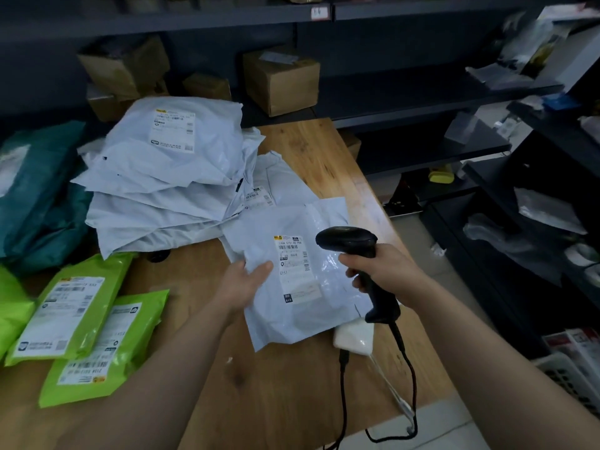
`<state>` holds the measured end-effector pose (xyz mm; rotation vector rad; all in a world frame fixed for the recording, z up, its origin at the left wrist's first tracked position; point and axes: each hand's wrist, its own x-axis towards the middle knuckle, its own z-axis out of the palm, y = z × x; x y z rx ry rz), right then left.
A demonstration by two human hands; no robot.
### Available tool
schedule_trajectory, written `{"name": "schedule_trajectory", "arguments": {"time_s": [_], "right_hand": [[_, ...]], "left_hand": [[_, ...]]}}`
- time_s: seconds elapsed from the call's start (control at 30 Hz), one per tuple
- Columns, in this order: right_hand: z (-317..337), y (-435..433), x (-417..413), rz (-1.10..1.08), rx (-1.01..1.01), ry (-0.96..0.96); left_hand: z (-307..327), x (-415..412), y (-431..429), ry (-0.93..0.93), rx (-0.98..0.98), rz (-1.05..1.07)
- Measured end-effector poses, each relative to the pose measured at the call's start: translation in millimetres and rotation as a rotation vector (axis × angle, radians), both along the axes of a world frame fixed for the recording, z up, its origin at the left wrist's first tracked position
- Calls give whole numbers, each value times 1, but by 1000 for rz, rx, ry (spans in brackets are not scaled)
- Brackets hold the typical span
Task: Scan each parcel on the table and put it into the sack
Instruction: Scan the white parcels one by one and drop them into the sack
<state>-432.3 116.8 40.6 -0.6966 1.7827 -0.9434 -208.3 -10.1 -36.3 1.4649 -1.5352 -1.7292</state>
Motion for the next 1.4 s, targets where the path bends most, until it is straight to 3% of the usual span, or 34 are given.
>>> {"name": "schedule_trajectory", "arguments": {"time_s": [0.27,0.5,1.4], "right_hand": [[28,-2,35,169,-17,76],[34,-3,47,168,6,81],[40,-15,31,175,20,90]], "left_hand": [[-19,41,13,81,12,176],[-40,48,15,-1,20,235],[-45,43,21,1,3,323]]}}
